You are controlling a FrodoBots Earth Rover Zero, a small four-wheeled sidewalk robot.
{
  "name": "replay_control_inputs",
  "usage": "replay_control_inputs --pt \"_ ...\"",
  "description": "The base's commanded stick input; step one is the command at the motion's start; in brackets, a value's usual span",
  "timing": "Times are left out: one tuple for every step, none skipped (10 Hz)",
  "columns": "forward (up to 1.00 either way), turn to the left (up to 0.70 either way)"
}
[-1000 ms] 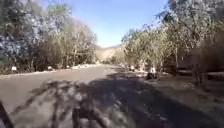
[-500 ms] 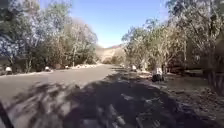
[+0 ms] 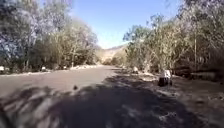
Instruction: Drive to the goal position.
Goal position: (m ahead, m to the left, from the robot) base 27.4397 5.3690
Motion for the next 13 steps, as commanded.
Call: replay_control_inputs --pt "1.00 0.00" --pt "1.00 0.00" --pt "1.00 0.00" --pt "1.00 0.00" --pt "1.00 0.00" --pt "1.00 0.00" --pt "1.00 0.00" --pt "1.00 0.00" --pt "1.00 0.00" --pt "1.00 0.00" --pt "1.00 0.00" --pt "1.00 0.00" --pt "1.00 0.00"
